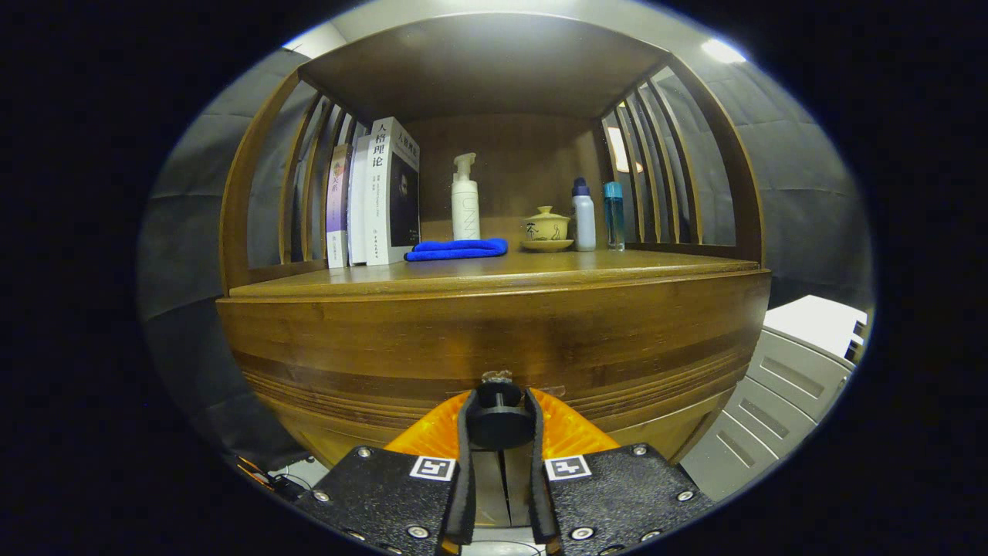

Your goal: Pull open the drawer, take out the items inside it, and place them on the countertop above the cabinet.

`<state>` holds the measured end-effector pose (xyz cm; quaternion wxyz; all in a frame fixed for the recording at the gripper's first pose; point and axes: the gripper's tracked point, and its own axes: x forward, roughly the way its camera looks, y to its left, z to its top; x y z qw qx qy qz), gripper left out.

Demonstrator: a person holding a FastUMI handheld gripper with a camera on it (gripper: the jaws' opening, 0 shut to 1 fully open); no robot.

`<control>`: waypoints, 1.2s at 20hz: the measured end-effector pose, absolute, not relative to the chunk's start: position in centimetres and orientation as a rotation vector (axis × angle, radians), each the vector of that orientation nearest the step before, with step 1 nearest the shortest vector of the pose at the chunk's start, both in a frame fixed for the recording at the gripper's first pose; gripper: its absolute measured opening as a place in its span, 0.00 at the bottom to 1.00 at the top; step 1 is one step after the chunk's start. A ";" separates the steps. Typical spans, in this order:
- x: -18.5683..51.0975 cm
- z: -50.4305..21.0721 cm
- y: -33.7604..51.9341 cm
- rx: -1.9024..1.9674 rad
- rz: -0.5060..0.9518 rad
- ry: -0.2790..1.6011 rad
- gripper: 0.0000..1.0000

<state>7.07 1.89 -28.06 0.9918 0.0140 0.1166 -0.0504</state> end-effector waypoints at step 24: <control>-8.6 -27.6 2.5 0.058 -0.100 0.271 0.28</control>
